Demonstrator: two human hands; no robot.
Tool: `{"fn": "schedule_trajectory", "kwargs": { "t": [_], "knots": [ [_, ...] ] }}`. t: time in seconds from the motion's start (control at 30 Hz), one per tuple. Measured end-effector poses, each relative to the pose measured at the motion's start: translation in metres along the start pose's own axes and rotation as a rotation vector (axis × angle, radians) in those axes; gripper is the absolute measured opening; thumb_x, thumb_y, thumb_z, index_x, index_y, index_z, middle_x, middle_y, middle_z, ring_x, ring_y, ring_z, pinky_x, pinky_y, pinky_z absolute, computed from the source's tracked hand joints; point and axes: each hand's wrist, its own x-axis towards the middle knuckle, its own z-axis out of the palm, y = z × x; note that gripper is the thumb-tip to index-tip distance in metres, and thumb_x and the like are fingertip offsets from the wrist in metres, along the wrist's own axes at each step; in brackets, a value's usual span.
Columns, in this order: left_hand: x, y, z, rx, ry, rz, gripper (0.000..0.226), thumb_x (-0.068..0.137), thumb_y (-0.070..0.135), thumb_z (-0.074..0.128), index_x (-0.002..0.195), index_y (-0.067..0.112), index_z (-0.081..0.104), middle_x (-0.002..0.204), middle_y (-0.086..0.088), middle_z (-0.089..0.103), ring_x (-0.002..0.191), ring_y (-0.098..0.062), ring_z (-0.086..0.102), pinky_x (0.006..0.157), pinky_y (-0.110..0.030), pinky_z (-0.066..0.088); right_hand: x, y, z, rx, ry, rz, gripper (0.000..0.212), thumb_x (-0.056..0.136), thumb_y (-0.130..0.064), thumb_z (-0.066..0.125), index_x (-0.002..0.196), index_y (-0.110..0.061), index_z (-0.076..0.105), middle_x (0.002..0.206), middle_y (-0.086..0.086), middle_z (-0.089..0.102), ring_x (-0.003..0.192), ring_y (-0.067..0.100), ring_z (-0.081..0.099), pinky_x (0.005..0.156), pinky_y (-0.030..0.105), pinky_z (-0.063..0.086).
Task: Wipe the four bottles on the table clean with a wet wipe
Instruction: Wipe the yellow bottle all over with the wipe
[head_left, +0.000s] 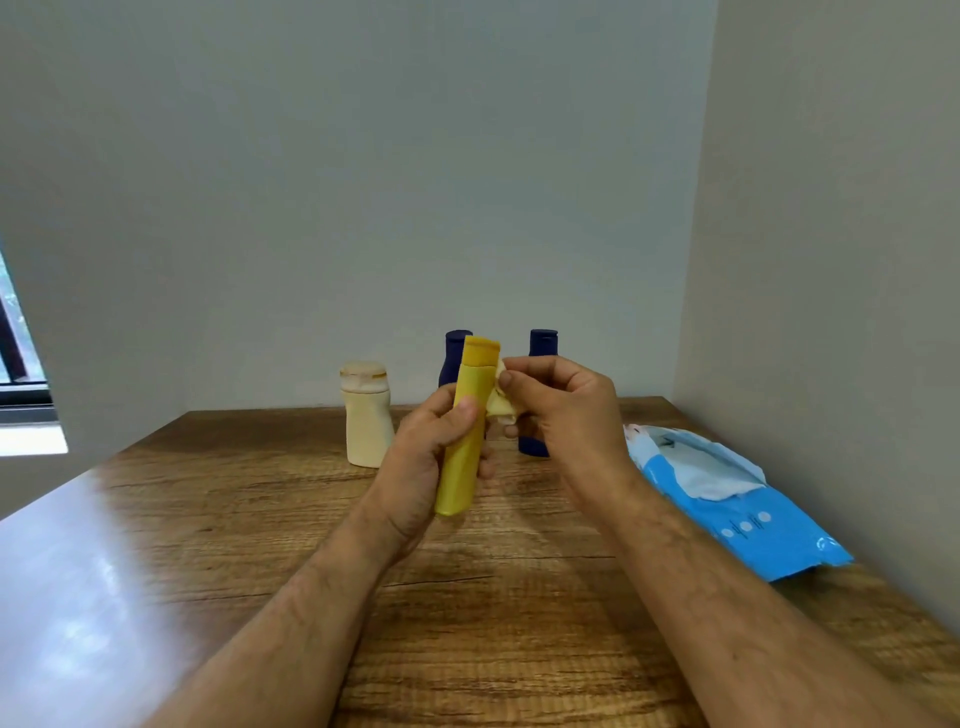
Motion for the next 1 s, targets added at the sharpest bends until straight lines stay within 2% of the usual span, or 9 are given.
{"fn": "schedule_trajectory", "kwargs": {
  "t": [0.1, 0.23, 0.3, 0.4, 0.53, 0.6, 0.7, 0.83, 1.0],
  "knots": [
    [0.001, 0.000, -0.004, 0.047, 0.065, 0.048, 0.039, 0.087, 0.046, 0.054, 0.105, 0.018, 0.075, 0.097, -0.010, 0.074, 0.087, -0.021, 0.068, 0.080, -0.039, 0.056, 0.001, -0.002, 0.000, -0.014, -0.023, -0.037, 0.006, 0.084, -0.017, 0.075, 0.089, -0.018, 0.074, 0.088, 0.006, 0.075, 0.079, 0.020, 0.072, 0.060, 0.034, 0.059],
    [0.003, 0.003, -0.007, 0.105, 0.156, 0.094, 0.039, 0.091, 0.038, 0.054, 0.116, 0.012, 0.070, 0.105, -0.014, 0.075, 0.095, -0.027, 0.068, 0.092, -0.055, 0.054, 0.000, 0.000, 0.000, -0.102, -0.047, -0.081, 0.006, 0.082, -0.020, 0.077, 0.088, -0.019, 0.074, 0.085, 0.004, 0.074, 0.075, 0.016, 0.071, 0.060, 0.033, 0.059],
    [0.003, 0.005, -0.007, 0.129, 0.216, 0.142, 0.035, 0.094, 0.031, 0.054, 0.123, 0.017, 0.066, 0.104, -0.013, 0.075, 0.093, -0.031, 0.069, 0.088, -0.058, 0.056, -0.001, 0.001, 0.001, -0.124, -0.063, -0.085, 0.005, 0.083, -0.020, 0.077, 0.087, -0.019, 0.074, 0.084, 0.003, 0.074, 0.074, 0.015, 0.070, 0.058, 0.031, 0.058],
    [0.002, 0.005, -0.007, 0.132, 0.290, 0.206, 0.039, 0.100, 0.019, 0.054, 0.135, 0.035, 0.050, 0.090, -0.009, 0.077, 0.075, -0.027, 0.071, 0.066, -0.045, 0.061, -0.002, 0.002, 0.003, -0.153, -0.048, -0.075, 0.006, 0.086, -0.021, 0.073, 0.091, -0.018, 0.073, 0.087, 0.001, 0.072, 0.077, 0.013, 0.069, 0.056, 0.023, 0.056],
    [0.003, 0.008, -0.005, 0.133, 0.330, 0.217, 0.015, 0.100, 0.016, 0.055, 0.102, 0.024, 0.068, 0.093, -0.006, 0.072, 0.085, -0.032, 0.064, 0.074, -0.057, 0.057, -0.002, 0.001, 0.002, -0.132, -0.046, -0.065, 0.006, 0.087, -0.021, 0.072, 0.093, -0.018, 0.072, 0.089, 0.002, 0.072, 0.079, 0.014, 0.069, 0.057, 0.025, 0.057],
    [0.002, 0.007, -0.006, 0.096, 0.322, 0.189, 0.027, 0.100, 0.012, 0.048, 0.092, 0.020, 0.073, 0.110, 0.005, 0.070, 0.097, -0.024, 0.066, 0.072, -0.045, 0.059, -0.002, 0.000, 0.002, -0.124, -0.049, -0.058, 0.006, 0.087, -0.021, 0.072, 0.092, -0.018, 0.072, 0.088, 0.002, 0.071, 0.078, 0.013, 0.069, 0.058, 0.028, 0.059],
    [0.001, 0.009, -0.009, 0.184, 0.297, 0.219, 0.045, 0.095, -0.005, 0.041, 0.094, 0.022, 0.077, 0.135, 0.020, 0.055, 0.112, 0.010, 0.058, 0.078, -0.018, 0.055, -0.003, -0.001, 0.002, -0.105, -0.064, -0.050, 0.006, 0.088, -0.021, 0.071, 0.093, -0.017, 0.072, 0.086, 0.000, 0.071, 0.070, 0.007, 0.069, 0.057, 0.027, 0.057],
    [0.004, 0.008, -0.010, 0.071, 0.268, 0.156, 0.038, 0.094, -0.009, 0.047, 0.098, 0.012, 0.078, 0.120, -0.001, 0.073, 0.109, -0.019, 0.069, 0.086, -0.038, 0.061, -0.003, -0.001, 0.002, -0.114, -0.066, -0.059, 0.007, 0.088, -0.020, 0.071, 0.094, -0.017, 0.073, 0.087, 0.001, 0.071, 0.069, 0.005, 0.069, 0.058, 0.029, 0.058],
    [-0.001, 0.010, -0.003, 0.108, 0.205, 0.174, 0.026, 0.094, -0.001, 0.057, 0.112, 0.011, 0.072, 0.109, -0.008, 0.075, 0.102, -0.023, 0.071, 0.076, -0.028, 0.061, -0.002, -0.002, 0.001, -0.096, -0.057, -0.048, 0.008, 0.089, -0.022, 0.069, 0.095, -0.020, 0.074, 0.090, 0.002, 0.073, 0.076, 0.012, 0.069, 0.059, 0.029, 0.058]
  ]
}}
